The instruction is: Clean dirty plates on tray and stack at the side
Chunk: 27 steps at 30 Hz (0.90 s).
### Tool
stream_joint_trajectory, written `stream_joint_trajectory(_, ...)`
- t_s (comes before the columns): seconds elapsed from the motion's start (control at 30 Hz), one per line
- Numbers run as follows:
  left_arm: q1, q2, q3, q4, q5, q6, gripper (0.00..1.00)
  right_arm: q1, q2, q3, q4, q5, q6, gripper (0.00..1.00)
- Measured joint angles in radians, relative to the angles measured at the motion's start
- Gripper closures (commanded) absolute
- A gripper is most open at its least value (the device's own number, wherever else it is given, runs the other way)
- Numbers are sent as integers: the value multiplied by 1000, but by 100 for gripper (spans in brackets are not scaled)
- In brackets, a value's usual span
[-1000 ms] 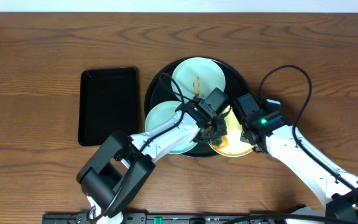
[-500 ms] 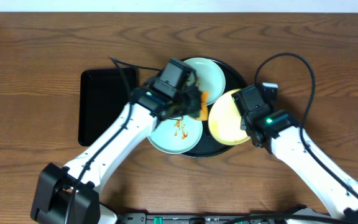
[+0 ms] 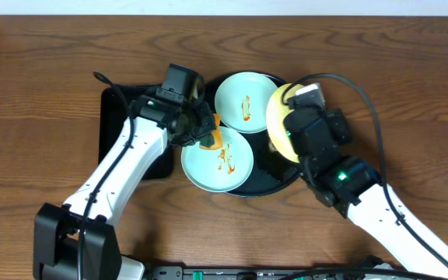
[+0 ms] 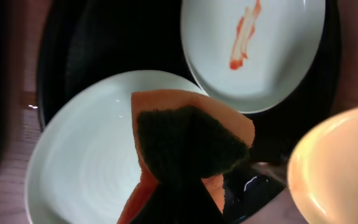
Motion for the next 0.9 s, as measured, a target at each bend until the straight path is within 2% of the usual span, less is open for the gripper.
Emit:
stream_joint_trajectory(0.33,10,0,0,-1,0,0,92,39,0,0,46,175,-67,99)
stream_joint_trajectory(0.43,10,0,0,-4,0,1,93,36,0,0,33,193,-12,99)
stream_joint_trajectory(0.53,10,0,0,-6,0,28,93,13,0,2,-32,192,111,99)
stream_joint_trajectory(0.7,10,0,0,-39,-20,98,93,-155,0,4,-201,93,369,99)
stream_joint_trajectory(0.9,10,0,-1,-84,-116,140,93,-495,9,4,-279,-117,573,99)
